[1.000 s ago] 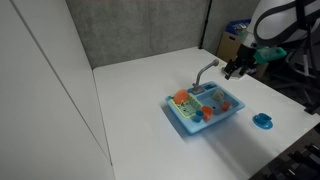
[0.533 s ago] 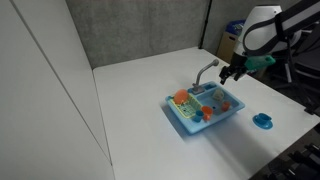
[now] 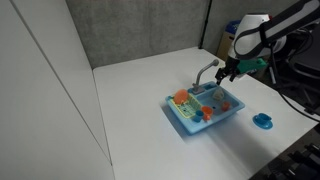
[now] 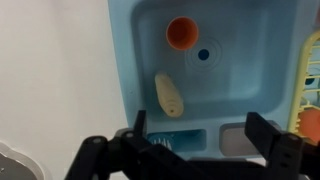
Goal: Remove the white bottle from the sink and drop it on the table
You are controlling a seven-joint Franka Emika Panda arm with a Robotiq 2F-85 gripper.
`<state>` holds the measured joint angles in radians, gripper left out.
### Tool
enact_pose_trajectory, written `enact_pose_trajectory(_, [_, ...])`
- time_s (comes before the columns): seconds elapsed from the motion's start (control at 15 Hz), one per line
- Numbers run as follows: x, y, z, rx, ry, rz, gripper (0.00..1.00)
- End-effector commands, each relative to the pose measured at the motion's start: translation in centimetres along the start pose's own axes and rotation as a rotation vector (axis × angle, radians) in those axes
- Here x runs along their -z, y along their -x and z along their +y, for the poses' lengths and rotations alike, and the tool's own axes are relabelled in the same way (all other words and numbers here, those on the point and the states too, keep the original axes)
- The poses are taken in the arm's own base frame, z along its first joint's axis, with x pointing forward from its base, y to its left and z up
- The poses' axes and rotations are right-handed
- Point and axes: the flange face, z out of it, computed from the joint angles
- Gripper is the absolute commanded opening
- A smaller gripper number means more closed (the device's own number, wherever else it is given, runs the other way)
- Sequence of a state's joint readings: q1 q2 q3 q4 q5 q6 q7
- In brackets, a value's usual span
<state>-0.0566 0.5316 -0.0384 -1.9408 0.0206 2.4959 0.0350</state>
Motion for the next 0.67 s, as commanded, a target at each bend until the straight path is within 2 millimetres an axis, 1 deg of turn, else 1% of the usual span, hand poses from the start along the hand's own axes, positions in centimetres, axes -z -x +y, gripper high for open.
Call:
enact_pose_trajectory(0.0, [-1.4, -1.6, 0.6, 0.021, 0.010, 0.003, 1.00])
enact_pose_trajectory(0.2, [-2.2, -1.9, 0.9, 0.015, 0.008, -0.012, 1.00])
enact_pose_trajectory(0.27, [-2.1, -1.1, 0.4, -0.004, 0.007, -0.014, 1.00])
enact_pose_trajectory(0.4, [-2.5, -1.0, 0.4, -0.003, 0.008, -0.019, 1.00])
enact_pose_trajectory(0.6, [-2.5, -1.0, 0.3, -0.002, 0.008, -0.019, 1.00])
